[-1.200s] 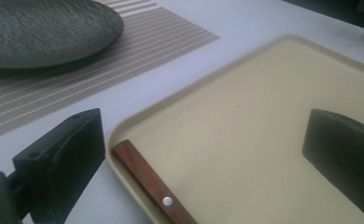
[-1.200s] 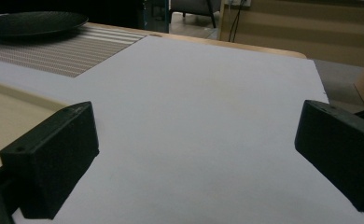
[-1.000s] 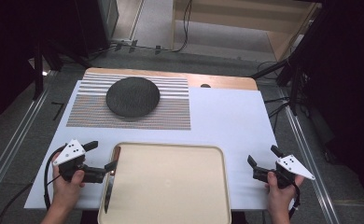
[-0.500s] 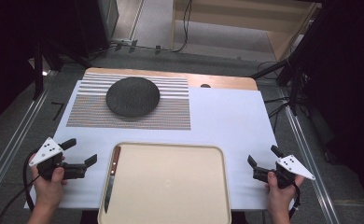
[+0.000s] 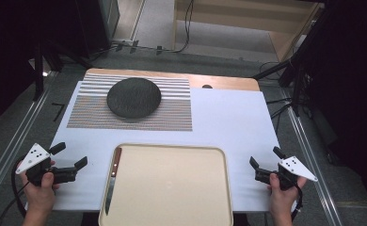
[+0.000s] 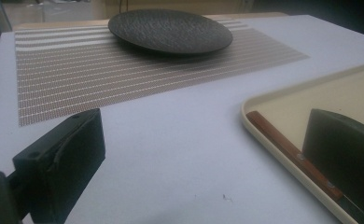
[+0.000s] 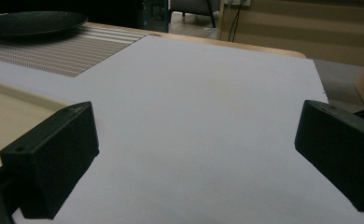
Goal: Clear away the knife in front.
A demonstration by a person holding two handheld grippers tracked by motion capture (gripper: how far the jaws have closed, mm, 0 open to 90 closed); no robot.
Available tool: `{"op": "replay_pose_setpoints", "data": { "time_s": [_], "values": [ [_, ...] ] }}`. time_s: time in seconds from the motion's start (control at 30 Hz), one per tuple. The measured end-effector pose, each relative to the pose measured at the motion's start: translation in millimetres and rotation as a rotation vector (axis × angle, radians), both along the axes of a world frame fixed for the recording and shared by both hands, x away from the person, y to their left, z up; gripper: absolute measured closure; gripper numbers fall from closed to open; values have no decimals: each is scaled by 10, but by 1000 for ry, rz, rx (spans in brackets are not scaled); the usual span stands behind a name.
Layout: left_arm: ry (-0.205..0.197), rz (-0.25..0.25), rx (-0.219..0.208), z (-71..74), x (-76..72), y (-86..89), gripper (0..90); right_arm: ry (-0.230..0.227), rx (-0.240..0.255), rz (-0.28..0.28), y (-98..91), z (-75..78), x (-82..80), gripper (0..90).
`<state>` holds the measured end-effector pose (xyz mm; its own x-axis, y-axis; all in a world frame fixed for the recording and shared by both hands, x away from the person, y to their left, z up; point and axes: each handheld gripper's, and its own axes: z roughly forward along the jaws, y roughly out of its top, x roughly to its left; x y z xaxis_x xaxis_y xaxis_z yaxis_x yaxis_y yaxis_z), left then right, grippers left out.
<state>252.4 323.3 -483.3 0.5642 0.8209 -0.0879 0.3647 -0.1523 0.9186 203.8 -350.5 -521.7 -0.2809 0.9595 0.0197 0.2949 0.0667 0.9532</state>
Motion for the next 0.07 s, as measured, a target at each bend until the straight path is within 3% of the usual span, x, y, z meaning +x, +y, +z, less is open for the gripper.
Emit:
{"op": "replay_pose_setpoints", "data": {
  "time_s": [0.07],
  "values": [
    [-2,-4,8,-8,4,-17,0,1,2,-1,0,0,-2,0]
  ]
}}
